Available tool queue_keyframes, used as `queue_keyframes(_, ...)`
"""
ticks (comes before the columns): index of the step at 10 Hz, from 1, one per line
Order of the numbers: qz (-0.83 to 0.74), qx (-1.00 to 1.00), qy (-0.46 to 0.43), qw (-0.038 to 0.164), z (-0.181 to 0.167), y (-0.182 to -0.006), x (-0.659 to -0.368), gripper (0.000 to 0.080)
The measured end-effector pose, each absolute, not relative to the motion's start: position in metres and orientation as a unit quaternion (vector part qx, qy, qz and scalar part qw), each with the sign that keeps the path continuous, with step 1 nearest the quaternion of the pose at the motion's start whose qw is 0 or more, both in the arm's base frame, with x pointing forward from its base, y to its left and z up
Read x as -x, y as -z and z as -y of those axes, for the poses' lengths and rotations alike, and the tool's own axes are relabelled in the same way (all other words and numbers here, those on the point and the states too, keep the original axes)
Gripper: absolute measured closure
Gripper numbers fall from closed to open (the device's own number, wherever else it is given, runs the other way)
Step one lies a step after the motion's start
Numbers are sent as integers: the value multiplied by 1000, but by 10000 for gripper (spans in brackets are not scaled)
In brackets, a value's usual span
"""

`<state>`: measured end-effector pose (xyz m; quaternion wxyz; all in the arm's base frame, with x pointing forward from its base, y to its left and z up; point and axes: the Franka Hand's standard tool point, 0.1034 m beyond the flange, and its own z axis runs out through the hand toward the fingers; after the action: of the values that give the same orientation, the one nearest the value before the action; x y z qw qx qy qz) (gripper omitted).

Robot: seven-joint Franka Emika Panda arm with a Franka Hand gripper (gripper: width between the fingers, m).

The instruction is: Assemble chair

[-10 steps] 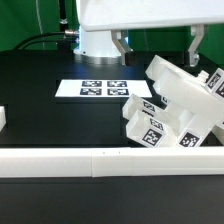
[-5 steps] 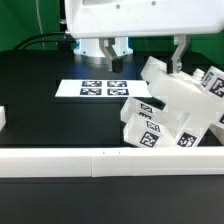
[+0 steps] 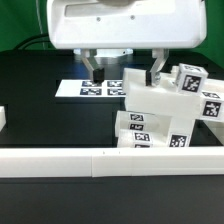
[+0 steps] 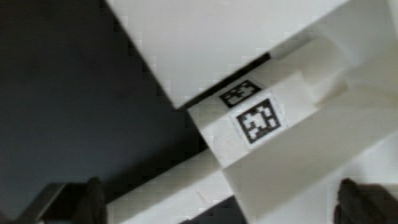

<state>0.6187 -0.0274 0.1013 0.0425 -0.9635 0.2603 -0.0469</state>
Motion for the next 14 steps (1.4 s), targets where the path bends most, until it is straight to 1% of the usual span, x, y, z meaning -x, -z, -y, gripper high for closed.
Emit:
queue_keyframes(3, -258, 964, 52, 42, 37, -109, -621, 151)
queue_keyframes(4, -257, 964, 50, 45, 36, -116, -623, 151)
queue_keyframes(5, -255, 965, 47, 51, 33, -128, -628, 151)
queue_keyframes(7, -245, 967, 46, 58, 8, -153, -644, 151)
queue_keyframes(8, -246, 966, 45, 61, -7, -159, -648, 151)
queue_keyframes(9, -251, 965, 46, 64, -19, -161, -650, 151)
queue_keyframes(12, -248, 966, 45, 63, -16, -159, -649, 151)
queue_keyframes(13, -245, 967, 40, 59, -19, -156, -647, 151)
queue_keyframes(14, -238, 970, 26, 50, -25, -147, -642, 151)
